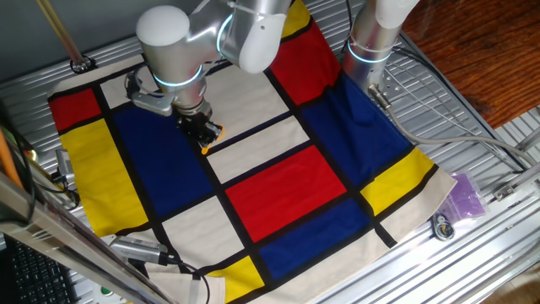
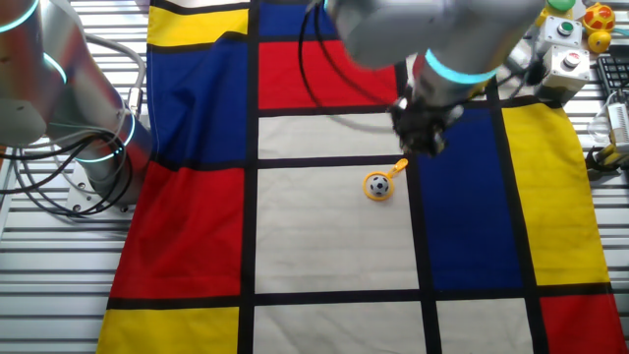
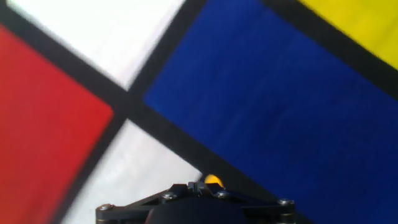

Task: Attach the bubble ring to the ball

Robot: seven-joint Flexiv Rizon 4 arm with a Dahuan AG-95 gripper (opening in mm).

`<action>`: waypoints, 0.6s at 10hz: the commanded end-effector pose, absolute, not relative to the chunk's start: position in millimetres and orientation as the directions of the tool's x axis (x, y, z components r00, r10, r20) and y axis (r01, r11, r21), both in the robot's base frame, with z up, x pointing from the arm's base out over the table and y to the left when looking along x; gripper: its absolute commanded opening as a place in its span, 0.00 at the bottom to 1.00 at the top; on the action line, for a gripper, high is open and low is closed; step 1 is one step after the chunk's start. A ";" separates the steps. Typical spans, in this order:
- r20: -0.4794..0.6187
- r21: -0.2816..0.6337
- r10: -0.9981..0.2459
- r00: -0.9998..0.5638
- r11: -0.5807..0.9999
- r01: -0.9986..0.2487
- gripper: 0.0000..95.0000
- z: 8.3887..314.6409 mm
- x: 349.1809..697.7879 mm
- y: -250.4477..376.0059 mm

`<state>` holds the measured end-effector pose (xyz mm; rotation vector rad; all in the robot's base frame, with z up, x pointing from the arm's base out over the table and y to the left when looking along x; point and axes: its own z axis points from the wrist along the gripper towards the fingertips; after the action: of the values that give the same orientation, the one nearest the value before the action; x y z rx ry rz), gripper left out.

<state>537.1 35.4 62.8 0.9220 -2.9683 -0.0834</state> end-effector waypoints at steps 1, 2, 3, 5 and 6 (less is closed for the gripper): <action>0.039 0.042 -0.396 -0.918 0.918 -0.394 0.00 83.0 548.0 92.4; 0.042 0.035 -0.365 -0.930 0.931 -0.364 0.00 83.6 550.2 108.0; 0.048 0.030 -0.312 -0.949 0.950 -0.311 0.00 85.8 551.1 133.9; 0.059 0.018 -0.266 -0.962 0.964 -0.265 0.00 87.8 549.4 158.3; 0.057 0.015 -0.224 -0.973 0.975 -0.224 0.00 86.8 546.0 184.4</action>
<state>547.1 159.2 85.2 0.4342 -3.0538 -0.0242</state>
